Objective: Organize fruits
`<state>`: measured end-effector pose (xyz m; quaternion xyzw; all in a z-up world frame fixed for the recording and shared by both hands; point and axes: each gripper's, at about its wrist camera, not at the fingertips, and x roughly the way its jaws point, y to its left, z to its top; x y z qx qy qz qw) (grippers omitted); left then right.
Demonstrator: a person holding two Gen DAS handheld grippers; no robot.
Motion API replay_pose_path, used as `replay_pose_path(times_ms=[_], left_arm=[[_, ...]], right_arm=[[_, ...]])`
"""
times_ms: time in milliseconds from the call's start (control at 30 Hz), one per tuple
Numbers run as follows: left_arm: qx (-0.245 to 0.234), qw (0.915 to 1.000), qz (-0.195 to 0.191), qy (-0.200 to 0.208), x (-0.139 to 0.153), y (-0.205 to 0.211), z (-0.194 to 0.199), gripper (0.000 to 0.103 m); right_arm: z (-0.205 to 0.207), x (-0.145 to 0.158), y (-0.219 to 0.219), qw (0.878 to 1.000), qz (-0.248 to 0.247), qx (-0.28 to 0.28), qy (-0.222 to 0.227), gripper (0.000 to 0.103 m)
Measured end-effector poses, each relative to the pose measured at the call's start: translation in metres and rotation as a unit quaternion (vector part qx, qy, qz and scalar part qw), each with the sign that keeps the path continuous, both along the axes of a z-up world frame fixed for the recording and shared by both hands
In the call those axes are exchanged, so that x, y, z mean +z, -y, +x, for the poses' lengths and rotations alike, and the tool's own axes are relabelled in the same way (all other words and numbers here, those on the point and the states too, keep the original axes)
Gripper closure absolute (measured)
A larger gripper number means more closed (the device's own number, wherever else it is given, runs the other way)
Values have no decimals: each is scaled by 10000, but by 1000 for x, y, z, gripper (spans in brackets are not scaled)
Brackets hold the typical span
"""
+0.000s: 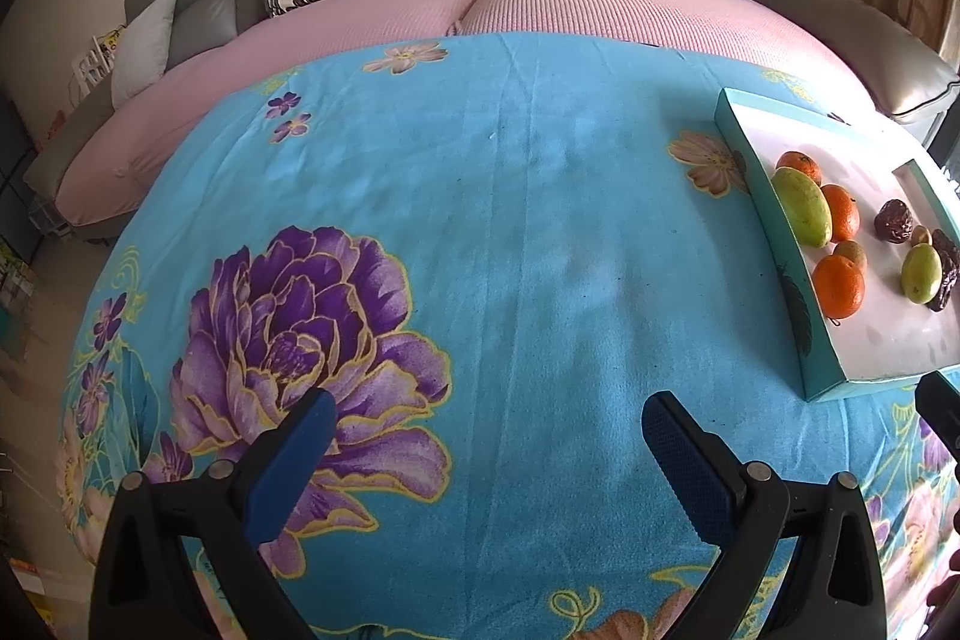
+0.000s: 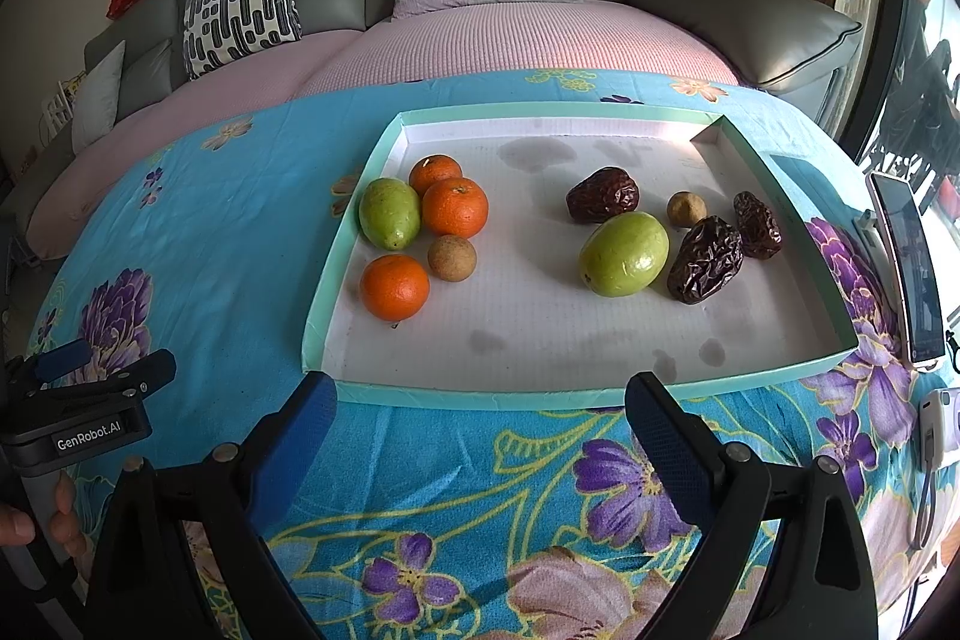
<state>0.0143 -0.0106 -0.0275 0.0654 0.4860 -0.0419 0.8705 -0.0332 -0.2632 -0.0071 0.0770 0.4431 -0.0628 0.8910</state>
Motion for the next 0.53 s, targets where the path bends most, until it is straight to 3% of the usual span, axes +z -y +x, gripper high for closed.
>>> replay_pose_path(times_ms=[533], left_arm=[[16,10000,-10,86,4,1,-3,0]], right_arm=[[-1,-1,1,10000,1,4,-6,6]])
